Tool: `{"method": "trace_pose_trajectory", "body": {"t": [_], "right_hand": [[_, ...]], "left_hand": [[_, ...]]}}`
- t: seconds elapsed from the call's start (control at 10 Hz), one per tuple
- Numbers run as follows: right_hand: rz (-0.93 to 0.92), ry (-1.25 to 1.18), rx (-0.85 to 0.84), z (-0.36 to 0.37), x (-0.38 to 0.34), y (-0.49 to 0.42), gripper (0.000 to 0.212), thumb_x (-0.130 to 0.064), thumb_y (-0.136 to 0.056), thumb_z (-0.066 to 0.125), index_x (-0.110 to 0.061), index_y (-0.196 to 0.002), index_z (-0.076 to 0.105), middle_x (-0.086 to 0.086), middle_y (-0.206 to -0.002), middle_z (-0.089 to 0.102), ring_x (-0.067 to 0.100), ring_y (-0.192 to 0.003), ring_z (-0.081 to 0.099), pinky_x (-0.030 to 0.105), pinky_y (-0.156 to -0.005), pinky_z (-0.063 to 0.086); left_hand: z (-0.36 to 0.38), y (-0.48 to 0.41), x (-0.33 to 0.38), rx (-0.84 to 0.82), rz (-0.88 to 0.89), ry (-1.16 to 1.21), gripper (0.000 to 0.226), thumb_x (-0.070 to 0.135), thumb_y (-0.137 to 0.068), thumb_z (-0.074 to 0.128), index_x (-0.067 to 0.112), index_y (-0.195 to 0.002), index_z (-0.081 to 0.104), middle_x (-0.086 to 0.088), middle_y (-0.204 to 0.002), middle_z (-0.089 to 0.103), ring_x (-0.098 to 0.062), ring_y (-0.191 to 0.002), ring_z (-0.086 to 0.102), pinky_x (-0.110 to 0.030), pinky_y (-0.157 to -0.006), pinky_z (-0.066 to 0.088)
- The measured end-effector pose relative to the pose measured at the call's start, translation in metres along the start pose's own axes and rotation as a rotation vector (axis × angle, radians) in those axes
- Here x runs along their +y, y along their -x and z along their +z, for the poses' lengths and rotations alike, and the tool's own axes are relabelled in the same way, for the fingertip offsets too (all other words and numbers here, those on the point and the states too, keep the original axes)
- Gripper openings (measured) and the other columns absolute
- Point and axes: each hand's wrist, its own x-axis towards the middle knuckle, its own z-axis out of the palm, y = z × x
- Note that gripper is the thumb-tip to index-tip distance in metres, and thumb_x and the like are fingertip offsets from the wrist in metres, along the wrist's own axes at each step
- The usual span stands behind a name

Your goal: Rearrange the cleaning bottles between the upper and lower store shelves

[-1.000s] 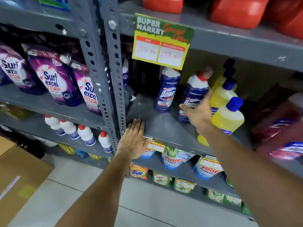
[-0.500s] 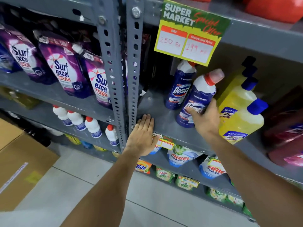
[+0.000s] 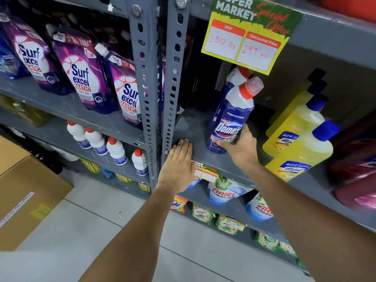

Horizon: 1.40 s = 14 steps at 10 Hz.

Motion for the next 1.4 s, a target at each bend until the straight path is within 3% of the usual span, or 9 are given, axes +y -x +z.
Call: {"method": "trace_pose_trajectory", "body": {"t": [0.9,1.2,1.3,1.4], "right_hand": [[-0.033,0.032,0.012,0.021,0.002,-0.003,0.072,-0.030,-0.082,0.080,-0.018,-0.143,0.043,0.004,-0.141,0.058,0.022,-0.127,0.057,0.041,-0.098,0.052],[-0.046,0.030,0.014,0.016,-0.002,0.009,0.073,-0.030,-0.080,0.081,-0.013,-0.141,0.045,0.005,-0.140,0.060,0.022,-0.124,0.061,0.039,-0.096,0.054],[-0.101,-0.022,0.048,-0.003,-0.014,0.020,0.071,-0.031,-0.080,0.082,-0.012,-0.139,0.047,0.004,-0.134,0.063,0.016,-0.115,0.064,0.034,-0.094,0.055],[-0.176,-0.058,0.101,-0.028,-0.028,0.037,0.069,-0.032,-0.081,0.082,-0.012,-0.139,0.049,-0.006,-0.112,0.062,0.007,-0.098,0.062,0.015,-0.081,0.050]], "left_hand": [[-0.001,-0.001,-0.001,-0.007,-0.024,0.016,0.066,0.041,-0.103,0.025,0.003,-0.155,0.013,-0.014,-0.164,0.015,-0.027,-0.152,0.008,-0.041,-0.124,0.003],[-0.008,-0.007,-0.002,-0.137,-0.037,0.032,0.067,0.040,-0.103,0.026,0.002,-0.155,0.008,-0.015,-0.165,0.008,-0.026,-0.153,0.002,-0.041,-0.124,0.001],[-0.027,-0.009,0.004,-0.162,-0.040,0.094,0.066,0.039,-0.104,0.025,0.001,-0.155,0.006,-0.016,-0.165,0.007,-0.026,-0.153,0.001,-0.040,-0.124,0.002],[-0.045,0.000,0.021,0.044,0.028,0.105,0.065,0.037,-0.105,0.027,0.000,-0.155,0.009,-0.017,-0.164,0.010,-0.026,-0.153,0.004,-0.041,-0.124,0.007]]}}
